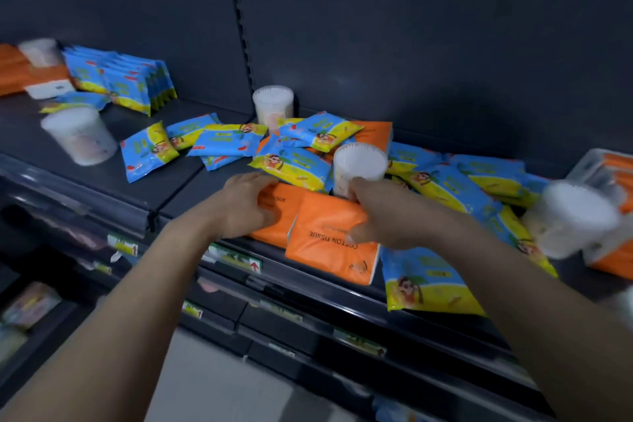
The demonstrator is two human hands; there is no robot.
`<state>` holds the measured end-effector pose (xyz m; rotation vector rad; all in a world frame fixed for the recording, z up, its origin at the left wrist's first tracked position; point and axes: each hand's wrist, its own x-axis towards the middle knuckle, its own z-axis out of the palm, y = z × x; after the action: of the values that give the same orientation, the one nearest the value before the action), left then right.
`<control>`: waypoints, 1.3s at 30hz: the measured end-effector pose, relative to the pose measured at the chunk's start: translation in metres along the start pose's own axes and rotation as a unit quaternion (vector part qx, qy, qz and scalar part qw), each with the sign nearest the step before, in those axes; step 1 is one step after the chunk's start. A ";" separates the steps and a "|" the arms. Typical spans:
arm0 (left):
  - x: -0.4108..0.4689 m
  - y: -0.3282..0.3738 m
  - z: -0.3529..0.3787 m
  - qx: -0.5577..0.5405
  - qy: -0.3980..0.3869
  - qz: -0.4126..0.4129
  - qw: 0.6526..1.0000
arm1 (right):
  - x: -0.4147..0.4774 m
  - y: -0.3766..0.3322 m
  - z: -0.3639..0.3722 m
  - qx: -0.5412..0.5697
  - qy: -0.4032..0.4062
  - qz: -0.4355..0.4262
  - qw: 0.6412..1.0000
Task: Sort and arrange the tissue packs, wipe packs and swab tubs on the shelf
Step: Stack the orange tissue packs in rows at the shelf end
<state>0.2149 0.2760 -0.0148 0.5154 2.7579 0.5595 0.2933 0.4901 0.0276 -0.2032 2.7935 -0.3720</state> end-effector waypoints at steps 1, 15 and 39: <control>0.003 -0.001 -0.002 0.002 -0.008 -0.002 1.000 | -0.001 -0.002 -0.001 0.010 0.012 0.010 1.000; 0.008 -0.034 -0.019 -0.069 -0.052 0.065 0.994 | -0.026 -0.047 0.000 0.049 0.162 0.099 0.981; -0.093 0.206 0.031 -0.196 0.155 0.239 0.938 | -0.258 0.076 -0.019 0.067 0.354 0.198 0.911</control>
<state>0.3676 0.4268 0.0624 1.0824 2.6770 1.3739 0.5223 0.6136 0.0989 0.6575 3.3661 -0.6306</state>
